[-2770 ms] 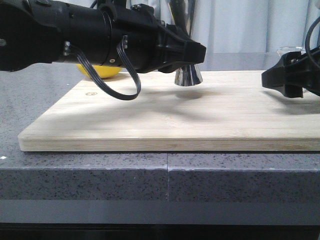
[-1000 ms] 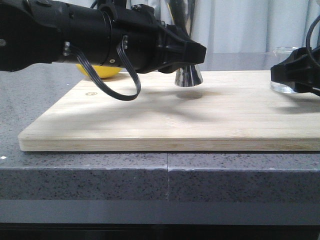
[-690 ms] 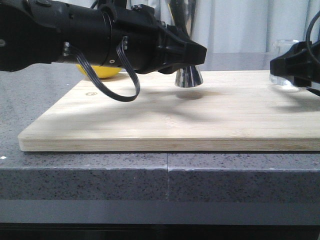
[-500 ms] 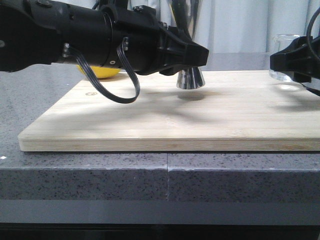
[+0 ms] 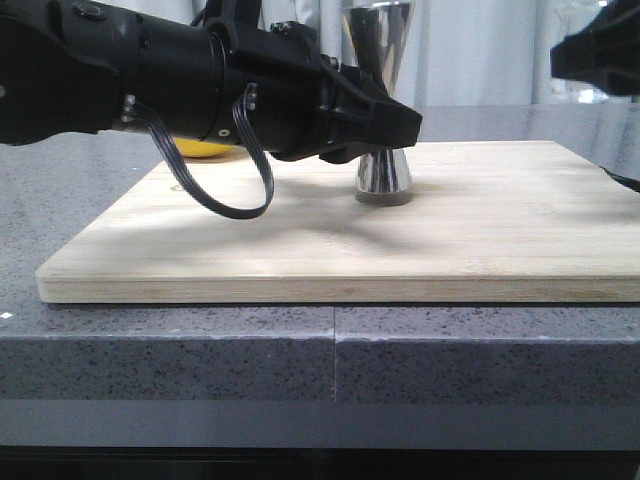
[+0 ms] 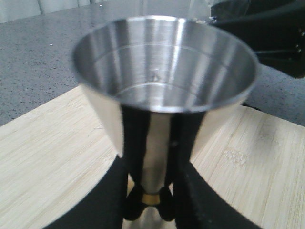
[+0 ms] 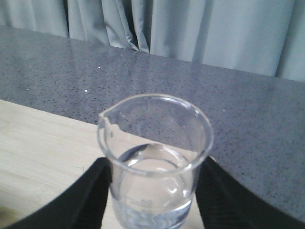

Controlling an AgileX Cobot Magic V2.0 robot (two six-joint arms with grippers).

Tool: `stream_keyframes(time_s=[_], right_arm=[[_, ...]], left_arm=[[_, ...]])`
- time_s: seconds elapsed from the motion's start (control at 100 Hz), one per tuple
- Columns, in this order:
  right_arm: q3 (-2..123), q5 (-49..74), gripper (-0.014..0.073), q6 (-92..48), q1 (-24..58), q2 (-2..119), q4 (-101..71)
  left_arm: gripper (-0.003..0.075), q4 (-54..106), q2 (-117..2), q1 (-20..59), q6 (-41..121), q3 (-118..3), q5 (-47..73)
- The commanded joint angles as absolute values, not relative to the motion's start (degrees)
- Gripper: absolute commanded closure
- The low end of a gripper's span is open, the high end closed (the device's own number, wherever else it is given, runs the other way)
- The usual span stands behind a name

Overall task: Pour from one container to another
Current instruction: 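Lift the beaker with the right gripper and move it above the jigger, then tilt the beaker with the right gripper over the jigger cup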

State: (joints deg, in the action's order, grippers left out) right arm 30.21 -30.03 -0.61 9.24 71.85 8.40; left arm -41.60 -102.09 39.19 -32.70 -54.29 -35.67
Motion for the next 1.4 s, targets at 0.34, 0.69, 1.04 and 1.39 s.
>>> stream_keyframes(time_s=[0.34, 0.69, 1.04, 1.39], right_arm=[[42.78, -17.97, 0.0291, -1.13, 11.88, 64.07, 15.87], [43.36, -15.50, 0.0291, -1.13, 17.84, 63.53, 21.59], [43.36, -15.26, 0.0291, -1.13, 21.37, 61.98, 26.51], [43.36, -15.23, 0.0291, -1.13, 23.83, 61.98, 31.98]], left_arm=[[0.0741, -45.35, -98.82, 39.29, -38.40, -56.18, -39.76], [0.0741, -52.36, -98.82, 39.29, -43.84, -58.15, -39.65], [0.0741, -54.09, -98.82, 39.29, -45.35, -58.15, -39.87], [0.0741, -58.00, -98.82, 39.29, -47.99, -58.15, -41.69]])
